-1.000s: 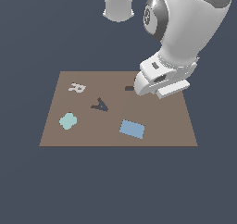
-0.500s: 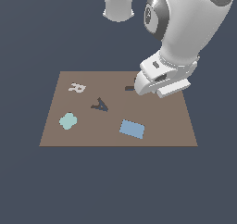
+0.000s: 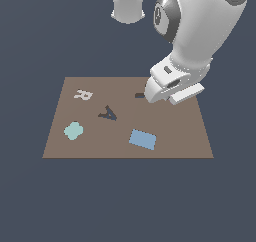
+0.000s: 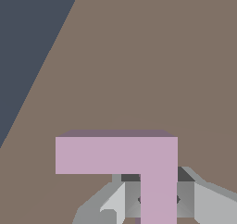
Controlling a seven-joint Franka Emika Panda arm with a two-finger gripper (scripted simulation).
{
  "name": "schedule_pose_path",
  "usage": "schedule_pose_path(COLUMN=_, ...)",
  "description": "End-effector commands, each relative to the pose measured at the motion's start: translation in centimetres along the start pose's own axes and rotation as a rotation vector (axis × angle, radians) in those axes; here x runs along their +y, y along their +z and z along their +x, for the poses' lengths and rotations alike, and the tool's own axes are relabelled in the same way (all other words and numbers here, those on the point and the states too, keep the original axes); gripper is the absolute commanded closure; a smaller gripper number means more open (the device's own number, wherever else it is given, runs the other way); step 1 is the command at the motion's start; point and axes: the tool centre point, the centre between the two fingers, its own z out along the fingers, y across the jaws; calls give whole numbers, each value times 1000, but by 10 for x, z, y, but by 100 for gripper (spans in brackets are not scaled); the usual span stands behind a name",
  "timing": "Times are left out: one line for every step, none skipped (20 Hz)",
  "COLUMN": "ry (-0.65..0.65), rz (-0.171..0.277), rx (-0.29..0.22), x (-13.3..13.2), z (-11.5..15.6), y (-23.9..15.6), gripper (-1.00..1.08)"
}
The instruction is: Insert a designated object into the corresponding slot on a board.
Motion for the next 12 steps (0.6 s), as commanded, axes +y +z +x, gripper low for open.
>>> schedule_pose_path(ry=-36, rz=0, rx=0, x=1, z=-3, y=0, gripper=108)
schedule_pose_path(ry=-54, rz=0, rx=0, x=2, z=-4, y=0, gripper=108)
schedule_pose_path(ry=-73, rz=0, rx=0, x=2, z=-5, y=-1, gripper=108)
schedule_pose_path(ry=-94, rz=0, rx=1, x=3, z=-7, y=-1, gripper=108)
schedule_pose_path(ry=-116, rz=0, rx=1, x=4, z=-9, y=-1, gripper=108)
schedule_pose_path(ry=-139, rz=0, rx=1, x=5, z=-10, y=-1, gripper=108)
schedule_pose_path(ry=-164, rz=0, rx=1, x=6, z=-12, y=-1, gripper=108)
schedule_pose_path(ry=-190, rz=0, rx=1, x=7, z=-14, y=-1, gripper=108)
schedule_pose_path(ry=-217, rz=0, rx=1, x=8, z=-16, y=-2, gripper=108)
schedule_pose_path(ry=-245, rz=0, rx=1, x=9, z=-18, y=-2, gripper=108)
schedule_pose_path(ry=-275, rz=0, rx=1, x=10, z=-20, y=-2, gripper=108)
schedule_pose_path(ry=-306, rz=0, rx=1, x=12, z=-22, y=-2, gripper=108)
